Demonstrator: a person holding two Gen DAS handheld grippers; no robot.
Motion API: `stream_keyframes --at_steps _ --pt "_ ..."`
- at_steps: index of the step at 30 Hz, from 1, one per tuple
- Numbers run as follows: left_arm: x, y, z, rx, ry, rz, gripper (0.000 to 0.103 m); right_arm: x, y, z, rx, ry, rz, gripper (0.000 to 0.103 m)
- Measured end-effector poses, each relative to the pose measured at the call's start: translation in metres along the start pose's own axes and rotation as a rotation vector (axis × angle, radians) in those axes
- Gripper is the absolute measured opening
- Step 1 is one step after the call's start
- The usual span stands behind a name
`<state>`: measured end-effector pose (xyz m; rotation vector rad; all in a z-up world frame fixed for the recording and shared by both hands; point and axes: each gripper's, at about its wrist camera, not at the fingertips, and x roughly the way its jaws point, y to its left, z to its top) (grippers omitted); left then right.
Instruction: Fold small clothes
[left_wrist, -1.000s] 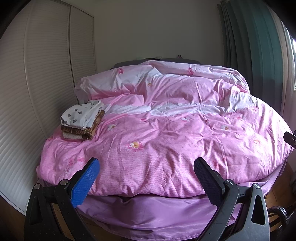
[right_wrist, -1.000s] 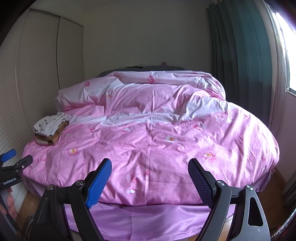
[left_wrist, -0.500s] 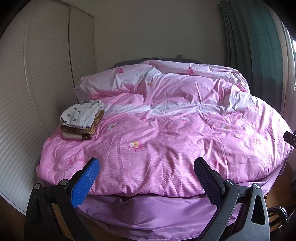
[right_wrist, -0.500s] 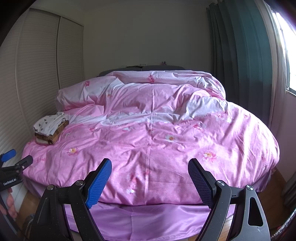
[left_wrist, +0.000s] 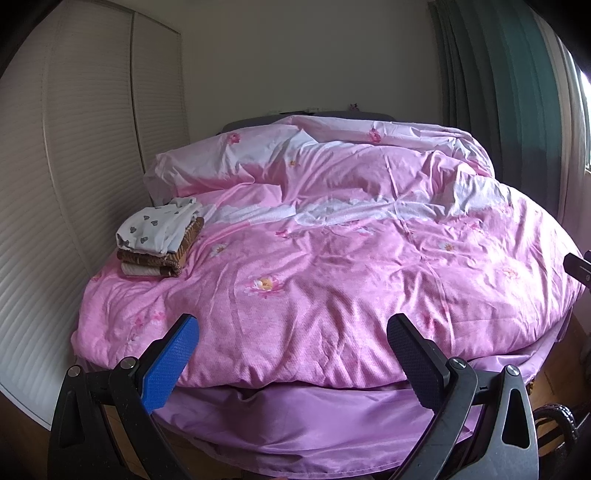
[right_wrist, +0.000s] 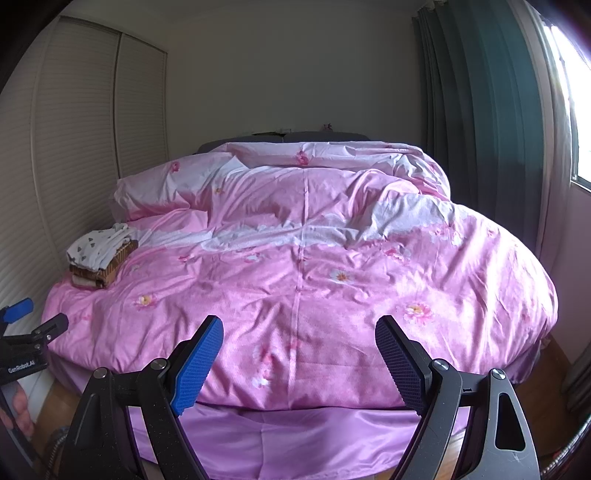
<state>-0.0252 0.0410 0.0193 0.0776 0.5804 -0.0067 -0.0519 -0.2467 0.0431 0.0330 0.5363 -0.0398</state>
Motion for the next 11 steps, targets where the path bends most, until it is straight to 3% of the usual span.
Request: stream_keyframes --at_steps 11 --pt "0.0040 -0.0074 -0.0023 0.005 0.026 -0.023 0.103 0.0017 -0.0003 -0.0006 -0.002 0.003 -0.002 0.085"
